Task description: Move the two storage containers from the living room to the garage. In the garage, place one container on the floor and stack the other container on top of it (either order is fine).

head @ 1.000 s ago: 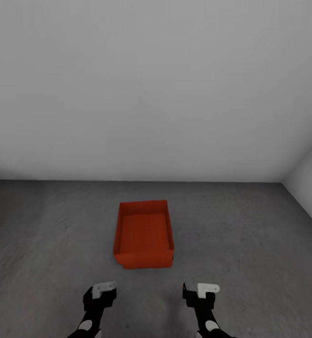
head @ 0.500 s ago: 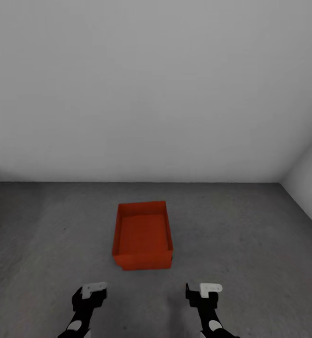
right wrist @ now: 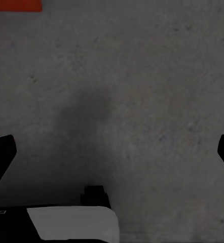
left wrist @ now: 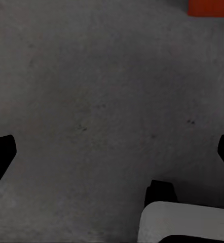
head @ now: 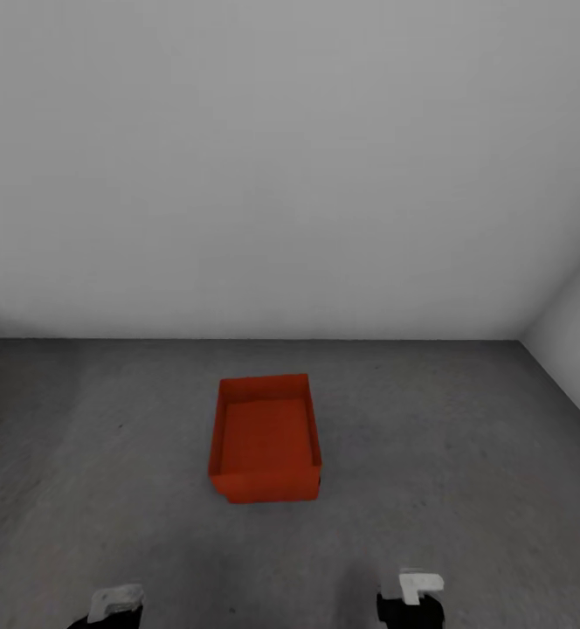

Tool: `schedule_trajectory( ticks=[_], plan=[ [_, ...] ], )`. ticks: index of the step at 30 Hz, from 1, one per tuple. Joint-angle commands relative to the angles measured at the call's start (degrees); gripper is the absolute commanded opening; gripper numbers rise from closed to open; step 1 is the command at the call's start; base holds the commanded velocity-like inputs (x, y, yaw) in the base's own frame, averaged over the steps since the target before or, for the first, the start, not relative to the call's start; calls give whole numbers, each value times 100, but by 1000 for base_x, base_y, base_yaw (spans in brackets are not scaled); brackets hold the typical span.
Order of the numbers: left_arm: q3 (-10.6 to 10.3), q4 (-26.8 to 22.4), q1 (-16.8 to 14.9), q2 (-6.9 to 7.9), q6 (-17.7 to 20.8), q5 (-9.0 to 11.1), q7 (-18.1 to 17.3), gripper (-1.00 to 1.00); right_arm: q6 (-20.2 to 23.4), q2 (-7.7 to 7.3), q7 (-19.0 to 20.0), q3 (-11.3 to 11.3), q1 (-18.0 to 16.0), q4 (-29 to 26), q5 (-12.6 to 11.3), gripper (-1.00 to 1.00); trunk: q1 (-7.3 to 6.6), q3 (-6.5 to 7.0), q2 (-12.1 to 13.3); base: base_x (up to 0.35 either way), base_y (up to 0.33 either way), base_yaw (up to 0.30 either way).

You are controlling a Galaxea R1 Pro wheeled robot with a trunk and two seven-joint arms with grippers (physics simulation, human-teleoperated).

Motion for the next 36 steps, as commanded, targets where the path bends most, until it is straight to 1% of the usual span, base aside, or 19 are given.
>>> schedule_trajectory(
  ticks=[1,2,4,5,7,9,10,13,16,18,22,25,31,36],
  plan=[
    [-36,13,-2,-15,115,59,-59,100,8,8,6,48,-5,53,-26,100,1,-5,-5,0,0,0],
    [-36,17,8,-44,365,60,-109,100,38,13,56,47,-13,114,-28,100,1,-5,-5,0,0,0],
    [-36,20,5,-84,593,60,-139,100,51,12,89,45,-14,153,-30,100,1,-5,-5,0,0,0],
    [-36,22,0,-130,782,60,-157,100,56,12,108,45,-5,178,-31,100,1,-5,-5,0,0,0],
    [-36,24,-2,-173,917,61,-169,100,71,11,122,44,38,194,-32,100,1,-5,-5,0,0,0],
    [-36,25,-3,-234,1033,61,-178,100,84,15,134,44,172,208,-33,100,1,-5,-5,0,0,0],
    [-36,25,-2,-270,1078,61,-179,100,87,17,140,44,297,213,-31,100,1,-5,-5,0,0,0],
    [-36,26,5,-329,1135,65,-158,100,109,28,143,49,589,219,-27,100,1,-5,-5,0,0,0],
    [-36,26,45,-352,1159,68,-131,100,187,36,149,54,715,221,-20,100,1,-5,-5,0,0,0],
    [-36,29,77,-356,1164,69,-117,100,228,39,148,56,740,222,-19,100,1,-5,-5,0,0,0],
    [-36,33,196,-370,1184,70,-92,100,443,40,136,48,779,227,-38,100,1,-5,-5,0,0,0],
    [-36,28,358,-391,1183,70,-85,100,612,38,127,39,886,224,-69,100,1,-5,-5,0,0,0],
    [-36,33,437,-404,1182,70,-92,100,649,27,145,32,946,223,-83,100,1,18,-5,0,0,0],
    [-36,33,531,-419,1178,70,-97,100,651,13,308,27,958,223,-94,100,1,61,-5,0,0,0]
  ],
)
